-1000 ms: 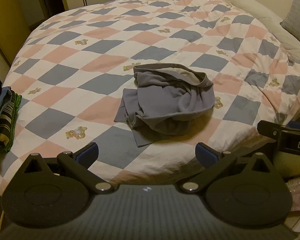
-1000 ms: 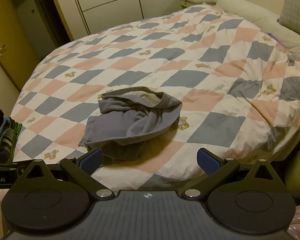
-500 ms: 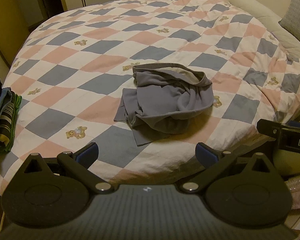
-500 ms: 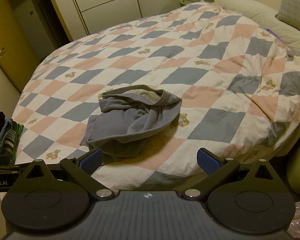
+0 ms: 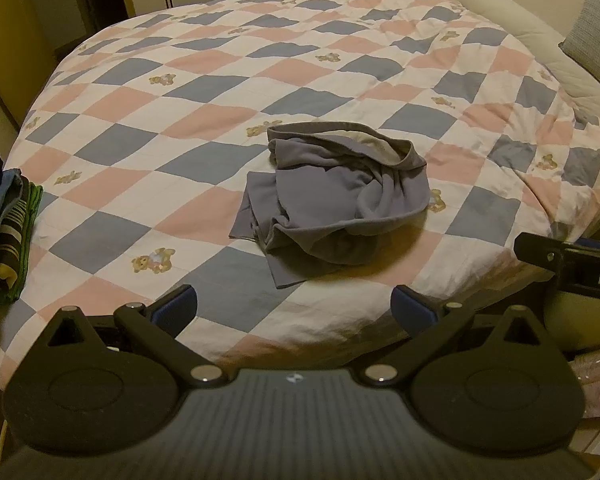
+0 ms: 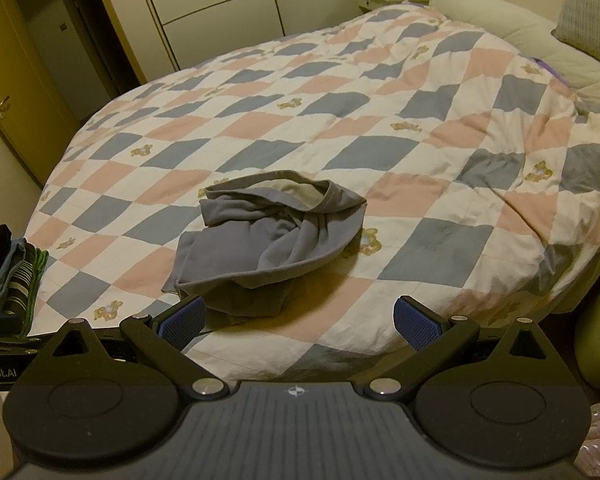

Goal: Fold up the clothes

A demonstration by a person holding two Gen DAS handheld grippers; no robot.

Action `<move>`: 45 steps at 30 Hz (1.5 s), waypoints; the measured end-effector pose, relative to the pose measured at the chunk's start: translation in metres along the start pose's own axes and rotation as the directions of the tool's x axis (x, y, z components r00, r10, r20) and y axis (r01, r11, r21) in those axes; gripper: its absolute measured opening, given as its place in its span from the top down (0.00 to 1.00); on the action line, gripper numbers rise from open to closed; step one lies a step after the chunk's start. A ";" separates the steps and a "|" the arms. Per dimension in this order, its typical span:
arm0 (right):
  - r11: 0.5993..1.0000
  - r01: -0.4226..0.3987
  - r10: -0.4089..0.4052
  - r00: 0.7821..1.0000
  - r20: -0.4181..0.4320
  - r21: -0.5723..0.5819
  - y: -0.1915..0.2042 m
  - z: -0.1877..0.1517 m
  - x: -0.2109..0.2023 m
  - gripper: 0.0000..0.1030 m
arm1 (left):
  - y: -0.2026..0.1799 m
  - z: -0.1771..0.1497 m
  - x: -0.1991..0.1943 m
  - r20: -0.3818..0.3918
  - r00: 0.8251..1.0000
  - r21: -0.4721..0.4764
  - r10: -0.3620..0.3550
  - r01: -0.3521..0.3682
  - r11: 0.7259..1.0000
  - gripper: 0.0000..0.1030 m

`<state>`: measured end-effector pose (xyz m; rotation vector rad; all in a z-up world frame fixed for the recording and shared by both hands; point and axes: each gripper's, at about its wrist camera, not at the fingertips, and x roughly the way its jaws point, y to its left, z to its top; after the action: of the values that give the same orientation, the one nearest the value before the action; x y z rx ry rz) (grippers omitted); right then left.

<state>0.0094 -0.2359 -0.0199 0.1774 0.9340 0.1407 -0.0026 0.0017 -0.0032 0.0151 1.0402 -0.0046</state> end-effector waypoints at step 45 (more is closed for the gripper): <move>0.996 -0.066 0.060 0.993 -0.097 -0.061 -0.006 0.056 0.072 0.00 | 0.000 0.050 0.063 -0.087 0.996 -0.111 0.008 -0.017 0.994 0.01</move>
<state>0.0967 -0.2324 -0.0448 0.1420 1.0175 0.2392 0.0728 0.0007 -0.0326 -0.0801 1.1257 0.0659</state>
